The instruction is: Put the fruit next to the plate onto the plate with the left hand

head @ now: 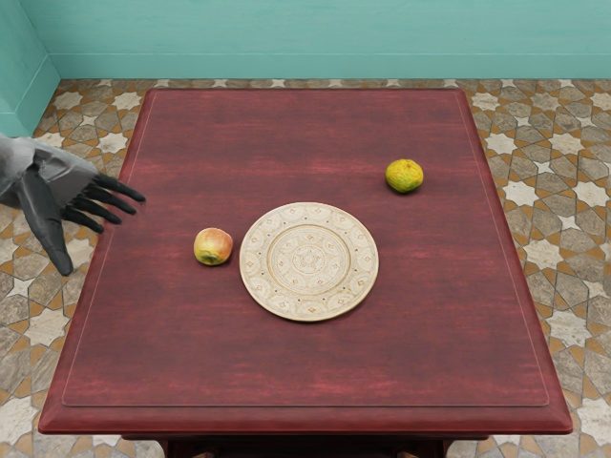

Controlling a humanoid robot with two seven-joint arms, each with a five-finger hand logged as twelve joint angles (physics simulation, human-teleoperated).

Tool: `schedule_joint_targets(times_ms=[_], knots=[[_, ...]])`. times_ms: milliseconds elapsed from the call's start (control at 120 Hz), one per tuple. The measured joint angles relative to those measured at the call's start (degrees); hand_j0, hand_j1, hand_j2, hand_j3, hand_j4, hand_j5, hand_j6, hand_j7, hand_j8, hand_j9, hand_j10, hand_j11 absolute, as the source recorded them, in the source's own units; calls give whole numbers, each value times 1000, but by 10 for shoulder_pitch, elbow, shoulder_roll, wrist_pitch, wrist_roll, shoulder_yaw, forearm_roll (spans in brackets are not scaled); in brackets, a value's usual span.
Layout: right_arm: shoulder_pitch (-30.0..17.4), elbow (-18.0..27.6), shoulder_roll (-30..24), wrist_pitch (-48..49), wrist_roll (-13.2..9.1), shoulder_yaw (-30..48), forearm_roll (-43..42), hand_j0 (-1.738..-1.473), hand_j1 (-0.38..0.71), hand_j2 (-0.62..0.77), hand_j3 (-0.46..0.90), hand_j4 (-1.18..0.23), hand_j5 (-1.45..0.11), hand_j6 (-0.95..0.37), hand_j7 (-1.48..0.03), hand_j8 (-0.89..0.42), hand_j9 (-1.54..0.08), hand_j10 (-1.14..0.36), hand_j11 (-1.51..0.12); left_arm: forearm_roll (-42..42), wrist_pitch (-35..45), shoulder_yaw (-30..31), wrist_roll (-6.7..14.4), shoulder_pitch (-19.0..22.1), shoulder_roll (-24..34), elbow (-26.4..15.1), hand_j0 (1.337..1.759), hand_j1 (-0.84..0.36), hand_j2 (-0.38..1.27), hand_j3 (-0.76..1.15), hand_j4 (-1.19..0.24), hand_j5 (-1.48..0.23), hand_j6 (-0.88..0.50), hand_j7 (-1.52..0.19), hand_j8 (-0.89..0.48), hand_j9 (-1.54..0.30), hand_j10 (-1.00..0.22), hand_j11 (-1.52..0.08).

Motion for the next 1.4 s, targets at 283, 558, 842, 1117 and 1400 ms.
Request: schedule_joint_targets(times_ms=[283, 558, 842, 1117, 1400], knots=[[0, -1, 0, 0, 0, 0, 0, -1658, -322, -5, 0, -22, -29, -22, -29, -22, -29, -22, -29, 19, -9, -30, 5, 22, 0, 0, 1658, 339, 1, 0, -10, -11, -10, -11, -10, -10, -9, -10], [0, -1, 0, 0, 0, 0, 0, -1658, -322, -5, 0, -22, -29, -22, -29, -22, -29, -22, -29, -39, 128, 210, -149, -151, -357, 14, 1658, 341, 1, 0, -8, -9, -8, -9, -8, -9, -8, -9], [0, -1, 0, 0, 0, 0, 0, -1658, -322, -5, 0, -22, -29, -22, -29, -22, -29, -22, -29, -154, 391, 361, -211, -130, -561, 15, 1658, 342, 1, 0, -6, -7, -6, -7, -6, -7, -6, -7], [0, -1, 0, 0, 0, 0, 0, -1658, -322, -5, 0, -22, -29, -22, -29, -22, -29, -22, -29, -150, 412, 328, -212, -95, -561, -3, 1658, 285, 11, 0, -54, -70, -54, -70, -54, -70, -54, -70], [0, -1, 0, 0, 0, 0, 0, -1658, -322, -5, 0, -22, -29, -22, -29, -22, -29, -22, -29, -144, 463, 316, -211, -54, -561, -12, 1658, 131, 37, 0, -182, -237, -183, -237, -182, -237, -182, -237]])
